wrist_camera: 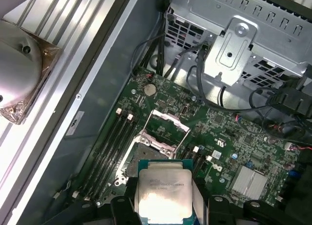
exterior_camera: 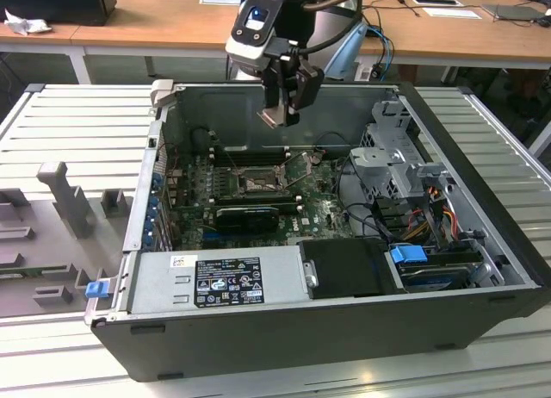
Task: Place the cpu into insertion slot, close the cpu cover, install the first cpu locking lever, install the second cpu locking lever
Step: 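Place the cpu into insertion slot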
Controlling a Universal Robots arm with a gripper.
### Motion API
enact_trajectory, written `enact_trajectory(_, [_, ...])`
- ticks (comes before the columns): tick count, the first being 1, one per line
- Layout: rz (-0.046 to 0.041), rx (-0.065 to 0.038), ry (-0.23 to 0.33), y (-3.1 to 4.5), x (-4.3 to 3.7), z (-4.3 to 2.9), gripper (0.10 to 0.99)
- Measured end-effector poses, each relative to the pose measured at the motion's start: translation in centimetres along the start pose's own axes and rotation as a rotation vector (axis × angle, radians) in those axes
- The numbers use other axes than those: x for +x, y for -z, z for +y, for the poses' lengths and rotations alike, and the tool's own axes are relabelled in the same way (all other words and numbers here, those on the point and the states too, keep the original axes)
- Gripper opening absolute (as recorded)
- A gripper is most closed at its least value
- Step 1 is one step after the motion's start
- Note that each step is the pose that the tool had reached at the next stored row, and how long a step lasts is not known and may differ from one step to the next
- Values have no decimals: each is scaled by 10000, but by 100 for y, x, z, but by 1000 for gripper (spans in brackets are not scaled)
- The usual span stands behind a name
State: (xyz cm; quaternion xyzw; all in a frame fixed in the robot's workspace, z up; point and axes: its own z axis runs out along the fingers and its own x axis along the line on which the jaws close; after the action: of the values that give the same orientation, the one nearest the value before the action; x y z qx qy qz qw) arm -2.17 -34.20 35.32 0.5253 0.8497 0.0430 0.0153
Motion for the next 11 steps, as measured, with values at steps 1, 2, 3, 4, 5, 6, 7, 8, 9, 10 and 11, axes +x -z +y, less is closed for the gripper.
enact_trajectory(1, [-4,1,-48,-5,0,0,525])
enact_trajectory(2, [-11,-1,-130,-7,0,-1,525])
enact_trajectory(3, [-21,-5,-251,-10,0,-1,525])
enact_trajectory(4, [-42,-10,-498,-13,0,-1,525])
enact_trajectory(5, [-56,-13,-654,-15,0,-2,525])
enact_trajectory(6, [-72,-15,-815,-17,0,-2,525])
enact_trajectory(7, [-90,-19,-1016,-20,-1,-2,525])
enact_trajectory(8, [-99,-21,-1127,-22,-1,-2,525])
enact_trajectory(9, [-102,-21,-1157,-24,-1,-2,525])
enact_trajectory(10, [-105,-22,-1187,-32,-1,-3,525])
enact_trajectory(11, [-106,-22,-1196,-42,-1,-4,525])
